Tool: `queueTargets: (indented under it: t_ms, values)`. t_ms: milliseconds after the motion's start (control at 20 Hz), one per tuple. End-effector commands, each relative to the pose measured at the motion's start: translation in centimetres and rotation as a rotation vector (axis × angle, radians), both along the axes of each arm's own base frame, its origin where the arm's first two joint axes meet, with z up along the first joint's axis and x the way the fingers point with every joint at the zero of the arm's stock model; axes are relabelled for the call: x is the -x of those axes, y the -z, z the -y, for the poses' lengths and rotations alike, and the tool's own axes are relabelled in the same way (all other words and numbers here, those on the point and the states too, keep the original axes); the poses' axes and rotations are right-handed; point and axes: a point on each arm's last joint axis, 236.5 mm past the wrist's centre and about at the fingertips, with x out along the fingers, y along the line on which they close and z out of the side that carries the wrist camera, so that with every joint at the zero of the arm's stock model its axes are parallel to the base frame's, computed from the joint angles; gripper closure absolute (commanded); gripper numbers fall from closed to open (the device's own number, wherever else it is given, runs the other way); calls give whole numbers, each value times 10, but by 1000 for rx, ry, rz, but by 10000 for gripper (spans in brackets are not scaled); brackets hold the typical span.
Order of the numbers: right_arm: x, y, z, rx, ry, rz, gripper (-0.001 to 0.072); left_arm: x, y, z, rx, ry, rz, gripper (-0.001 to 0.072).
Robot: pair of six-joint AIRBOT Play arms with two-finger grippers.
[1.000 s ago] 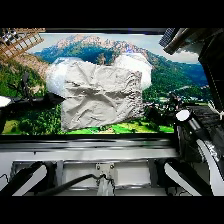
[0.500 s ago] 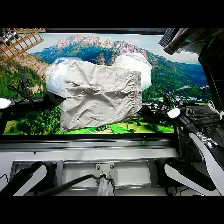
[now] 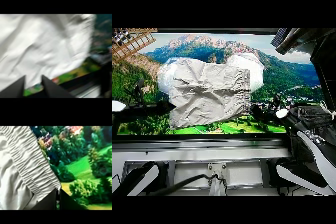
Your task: Fold the clothes and pants, and hang the long-sleeved shirts on hangers.
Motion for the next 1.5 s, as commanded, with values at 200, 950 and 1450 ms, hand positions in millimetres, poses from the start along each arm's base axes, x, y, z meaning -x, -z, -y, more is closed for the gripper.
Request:
queueTargets:
  t_ms: [200,950,1450]
  values:
    - [0,-3,-2,-5,-7,6,685,66,63,-43,-222,-24,-299,314]
    - [4,-3,-5,-6,-37,2,685,69,99,-40,-172,-187,-320,314]
    - [5,-4,-6,-9,-41,0,685,44,95,-3,32,-170,-270,632]
